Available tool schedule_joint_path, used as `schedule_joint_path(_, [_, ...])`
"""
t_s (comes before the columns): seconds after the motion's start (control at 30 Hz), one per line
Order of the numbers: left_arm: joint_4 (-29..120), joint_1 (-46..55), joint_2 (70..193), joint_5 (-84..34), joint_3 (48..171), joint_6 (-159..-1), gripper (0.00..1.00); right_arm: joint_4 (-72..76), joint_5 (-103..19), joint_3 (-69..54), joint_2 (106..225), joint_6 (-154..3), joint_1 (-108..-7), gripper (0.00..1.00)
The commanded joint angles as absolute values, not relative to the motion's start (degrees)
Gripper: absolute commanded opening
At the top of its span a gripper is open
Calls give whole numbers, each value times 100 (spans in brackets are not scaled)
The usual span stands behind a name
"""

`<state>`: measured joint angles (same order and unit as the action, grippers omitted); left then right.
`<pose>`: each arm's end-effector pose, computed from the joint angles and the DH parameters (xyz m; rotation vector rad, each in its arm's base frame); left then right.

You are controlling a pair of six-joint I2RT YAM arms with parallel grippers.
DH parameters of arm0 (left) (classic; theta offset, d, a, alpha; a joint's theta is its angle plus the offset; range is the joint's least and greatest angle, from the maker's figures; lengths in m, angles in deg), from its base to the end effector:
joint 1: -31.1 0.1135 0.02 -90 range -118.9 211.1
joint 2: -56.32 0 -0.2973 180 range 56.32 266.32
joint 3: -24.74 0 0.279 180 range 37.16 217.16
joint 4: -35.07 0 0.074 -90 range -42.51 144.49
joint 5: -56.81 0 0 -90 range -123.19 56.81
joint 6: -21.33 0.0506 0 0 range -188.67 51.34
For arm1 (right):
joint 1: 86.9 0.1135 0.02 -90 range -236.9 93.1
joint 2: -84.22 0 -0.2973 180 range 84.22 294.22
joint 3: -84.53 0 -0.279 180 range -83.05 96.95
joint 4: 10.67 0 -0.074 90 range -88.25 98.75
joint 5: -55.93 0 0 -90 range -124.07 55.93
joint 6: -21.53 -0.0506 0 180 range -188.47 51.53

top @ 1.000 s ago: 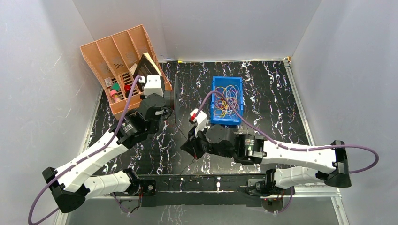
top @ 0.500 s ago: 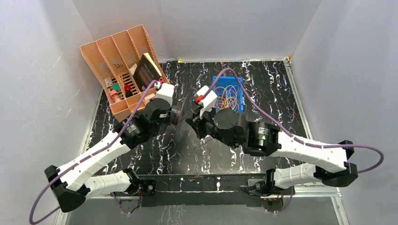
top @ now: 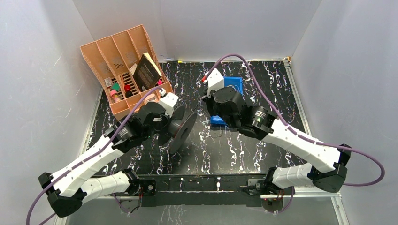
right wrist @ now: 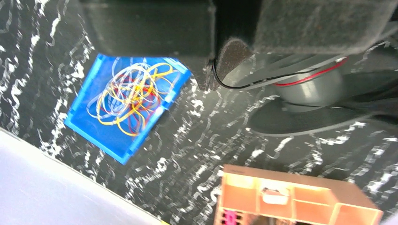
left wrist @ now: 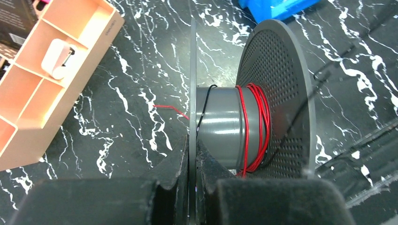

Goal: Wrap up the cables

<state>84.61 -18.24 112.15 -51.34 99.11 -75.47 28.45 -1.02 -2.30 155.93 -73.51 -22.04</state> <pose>0.1567 -0.1583 0.3853 0.5806 2.0106 -0.2611 0.1513 0.2574 0.4625 -0.5584 1.7526 0.3157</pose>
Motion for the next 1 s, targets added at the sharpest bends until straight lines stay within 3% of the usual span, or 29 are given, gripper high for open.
schedule_joint_path(0.0, [8514,-1820,10793,-4483,10316,-7460,0,2631,30,-588,15381,-7269,-2656,0])
schedule_joint_path(0.33, [8616,-1815,10331,-3602,10740,-7530,0,2330,-647,-1819,15269,-8080,-3814,0])
schedule_joint_path(0.53, [8381,-1820,10068,-3666,10739,-7785,0,1781,-1599,-2809,15086,-8661,-4350,0])
schedule_joint_path(0.97, [7513,-1820,9608,-4615,10716,-8661,0,301,-3543,-4364,15044,-9523,-4375,0])
